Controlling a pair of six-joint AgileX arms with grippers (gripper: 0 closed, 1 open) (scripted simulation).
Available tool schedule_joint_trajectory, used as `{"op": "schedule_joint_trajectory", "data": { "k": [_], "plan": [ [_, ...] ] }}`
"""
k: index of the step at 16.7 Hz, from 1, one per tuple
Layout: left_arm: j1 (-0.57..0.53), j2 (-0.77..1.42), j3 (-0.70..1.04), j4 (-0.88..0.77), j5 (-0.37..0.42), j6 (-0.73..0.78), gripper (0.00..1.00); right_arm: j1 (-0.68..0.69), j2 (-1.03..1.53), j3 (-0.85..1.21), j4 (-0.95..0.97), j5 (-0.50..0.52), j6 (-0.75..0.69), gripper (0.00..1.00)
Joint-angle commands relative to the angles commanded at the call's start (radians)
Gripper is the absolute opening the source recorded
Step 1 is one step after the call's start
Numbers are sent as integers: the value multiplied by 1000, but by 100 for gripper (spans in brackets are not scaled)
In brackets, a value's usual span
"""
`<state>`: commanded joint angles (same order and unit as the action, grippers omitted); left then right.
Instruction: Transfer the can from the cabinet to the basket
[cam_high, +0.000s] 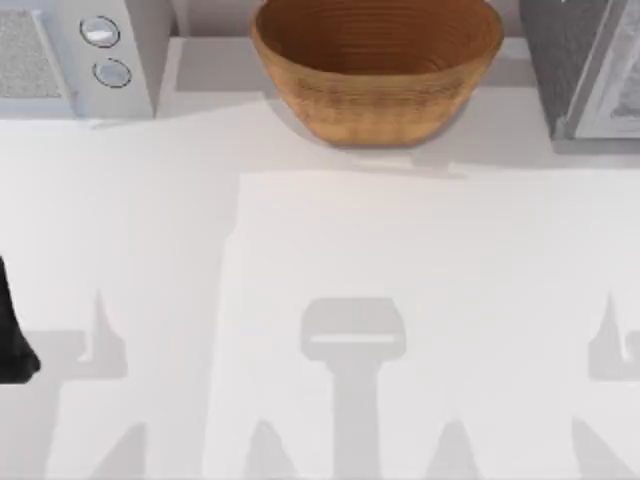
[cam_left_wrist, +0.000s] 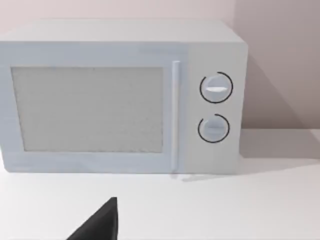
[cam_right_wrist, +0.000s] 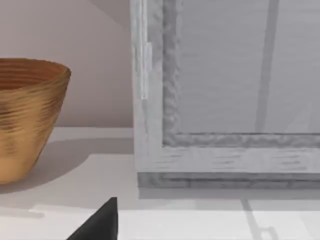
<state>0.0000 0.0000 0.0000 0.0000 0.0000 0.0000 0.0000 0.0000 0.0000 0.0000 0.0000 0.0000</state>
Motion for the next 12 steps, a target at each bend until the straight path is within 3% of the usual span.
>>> {"op": "schedule_joint_trajectory", "data": {
  "k": [6,12],
  "plan": [
    [0,0,0,0,0,0,100,14,101,106,-32,15,1,100],
    [0,0,0,0,0,0,100,65,464,567,-146,69,6,100]
  ]
}}
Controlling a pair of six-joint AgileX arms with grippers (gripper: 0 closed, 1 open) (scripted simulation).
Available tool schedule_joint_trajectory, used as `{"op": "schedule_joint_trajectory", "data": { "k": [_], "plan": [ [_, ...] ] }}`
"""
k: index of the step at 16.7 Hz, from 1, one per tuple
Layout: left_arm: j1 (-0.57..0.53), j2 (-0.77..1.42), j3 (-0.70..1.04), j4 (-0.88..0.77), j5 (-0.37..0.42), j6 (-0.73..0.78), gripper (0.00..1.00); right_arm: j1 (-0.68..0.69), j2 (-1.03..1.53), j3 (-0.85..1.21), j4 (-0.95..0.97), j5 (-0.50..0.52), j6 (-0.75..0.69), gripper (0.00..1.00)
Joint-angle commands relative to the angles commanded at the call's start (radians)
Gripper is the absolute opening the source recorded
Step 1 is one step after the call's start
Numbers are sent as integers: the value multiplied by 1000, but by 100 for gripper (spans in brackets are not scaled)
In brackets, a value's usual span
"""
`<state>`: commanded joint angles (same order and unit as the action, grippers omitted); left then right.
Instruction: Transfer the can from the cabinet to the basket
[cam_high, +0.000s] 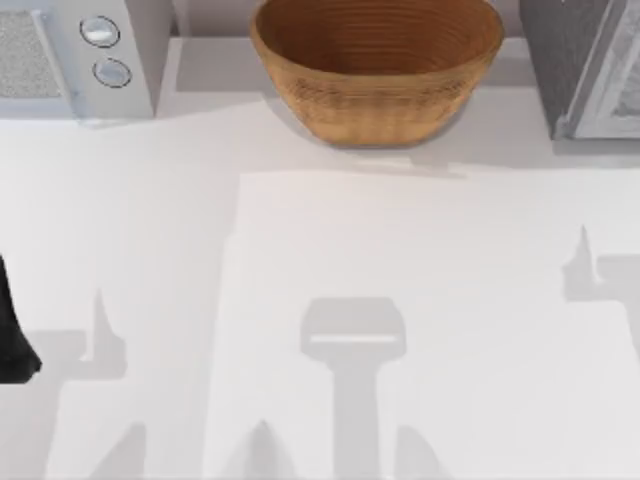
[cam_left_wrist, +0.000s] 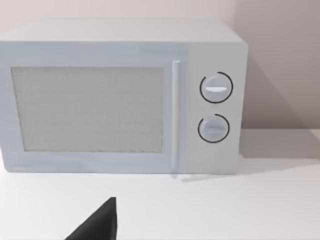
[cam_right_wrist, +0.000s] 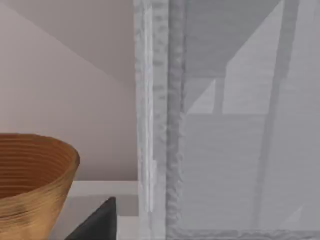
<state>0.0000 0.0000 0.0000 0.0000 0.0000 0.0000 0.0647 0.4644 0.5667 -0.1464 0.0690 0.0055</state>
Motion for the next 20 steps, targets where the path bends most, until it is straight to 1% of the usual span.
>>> {"op": "schedule_joint_trajectory", "data": {
  "k": [7,11,15,20],
  "plan": [
    [0,0,0,0,0,0,100,69,495,703,-155,73,6,100],
    [0,0,0,0,0,0,100,100,718,1000,-226,106,8,100],
    [0,0,0,0,0,0,100,118,846,1156,-266,125,10,100],
    [0,0,0,0,0,0,100,120,863,1175,-271,128,10,100]
  ]
}}
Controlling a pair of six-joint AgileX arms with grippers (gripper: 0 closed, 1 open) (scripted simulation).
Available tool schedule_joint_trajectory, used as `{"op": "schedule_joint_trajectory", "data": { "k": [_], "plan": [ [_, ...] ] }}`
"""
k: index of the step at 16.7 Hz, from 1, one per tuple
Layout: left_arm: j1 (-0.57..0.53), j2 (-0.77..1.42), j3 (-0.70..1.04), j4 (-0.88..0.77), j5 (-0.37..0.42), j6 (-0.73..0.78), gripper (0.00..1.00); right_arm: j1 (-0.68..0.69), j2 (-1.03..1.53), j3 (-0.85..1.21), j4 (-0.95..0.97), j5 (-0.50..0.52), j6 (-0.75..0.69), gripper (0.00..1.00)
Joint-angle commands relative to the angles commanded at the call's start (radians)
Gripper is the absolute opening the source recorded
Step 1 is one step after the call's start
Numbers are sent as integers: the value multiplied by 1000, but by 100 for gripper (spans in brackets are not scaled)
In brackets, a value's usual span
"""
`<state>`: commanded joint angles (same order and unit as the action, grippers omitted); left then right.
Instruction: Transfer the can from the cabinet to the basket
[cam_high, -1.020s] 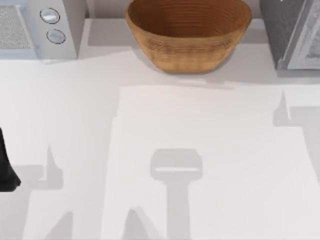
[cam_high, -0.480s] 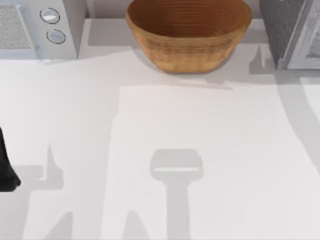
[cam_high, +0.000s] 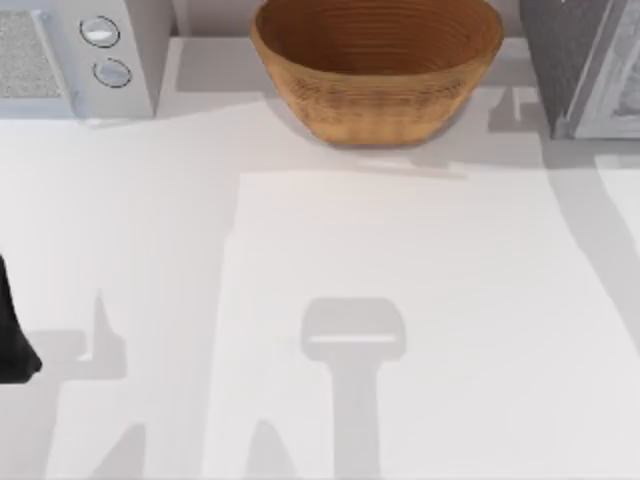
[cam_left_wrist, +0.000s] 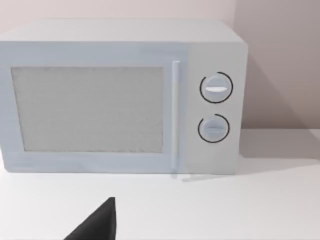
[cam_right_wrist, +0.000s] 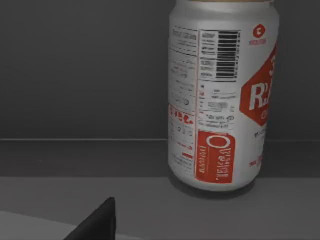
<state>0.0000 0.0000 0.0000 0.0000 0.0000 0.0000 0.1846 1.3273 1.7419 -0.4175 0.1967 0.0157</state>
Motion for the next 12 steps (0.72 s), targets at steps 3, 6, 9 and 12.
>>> {"op": "schedule_joint_trajectory", "data": {
  "k": [3,6,9,12],
  "plan": [
    [0,0,0,0,0,0,100,-9,14,14,7,-4,0,100],
    [0,0,0,0,0,0,100,-26,117,97,28,-18,0,100],
    [0,0,0,0,0,0,100,-49,236,181,57,-35,0,100],
    [0,0,0,0,0,0,100,-57,269,211,67,-42,0,100]
  ]
}}
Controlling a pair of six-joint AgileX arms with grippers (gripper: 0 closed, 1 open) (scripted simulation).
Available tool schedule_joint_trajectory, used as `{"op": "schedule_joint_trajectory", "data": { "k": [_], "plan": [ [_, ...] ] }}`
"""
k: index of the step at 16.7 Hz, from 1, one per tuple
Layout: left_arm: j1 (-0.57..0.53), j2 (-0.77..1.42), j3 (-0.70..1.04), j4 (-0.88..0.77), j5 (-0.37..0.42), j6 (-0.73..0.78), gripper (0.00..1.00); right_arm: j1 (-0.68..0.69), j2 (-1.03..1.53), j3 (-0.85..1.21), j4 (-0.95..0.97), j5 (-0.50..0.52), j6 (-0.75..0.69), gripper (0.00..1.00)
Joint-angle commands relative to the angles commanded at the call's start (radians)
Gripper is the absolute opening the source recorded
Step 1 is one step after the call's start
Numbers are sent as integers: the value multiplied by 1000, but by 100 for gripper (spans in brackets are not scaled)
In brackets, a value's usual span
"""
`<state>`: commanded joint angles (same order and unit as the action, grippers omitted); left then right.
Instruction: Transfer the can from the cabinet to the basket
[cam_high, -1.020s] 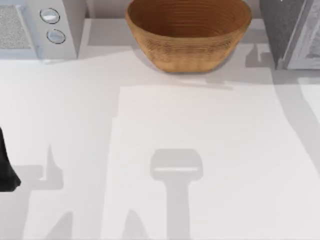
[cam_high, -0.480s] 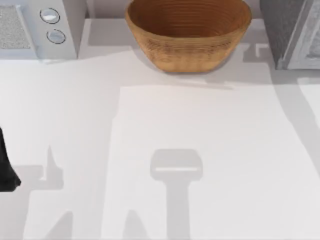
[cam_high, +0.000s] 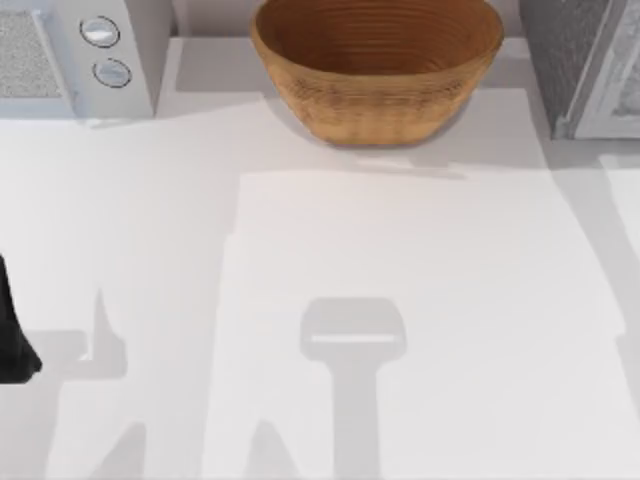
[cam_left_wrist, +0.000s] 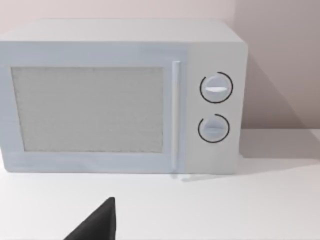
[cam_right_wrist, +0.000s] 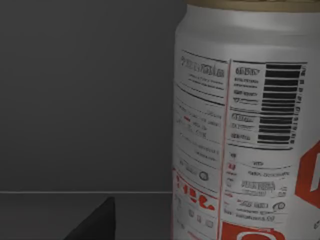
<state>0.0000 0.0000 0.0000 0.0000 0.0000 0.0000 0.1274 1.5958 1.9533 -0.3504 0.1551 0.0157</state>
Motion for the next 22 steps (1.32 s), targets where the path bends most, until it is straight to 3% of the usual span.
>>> {"op": "schedule_joint_trajectory", "data": {
  "k": [5,13,18,22],
  "plan": [
    [0,0,0,0,0,0,100,1,27,32,-6,0,0,100],
    [0,0,0,0,0,0,100,-24,242,293,-50,-20,0,100],
    [0,0,0,0,0,0,100,-26,259,312,-53,-22,0,100],
    [0,0,0,0,0,0,100,-26,259,312,-53,-22,0,70]
  ]
}}
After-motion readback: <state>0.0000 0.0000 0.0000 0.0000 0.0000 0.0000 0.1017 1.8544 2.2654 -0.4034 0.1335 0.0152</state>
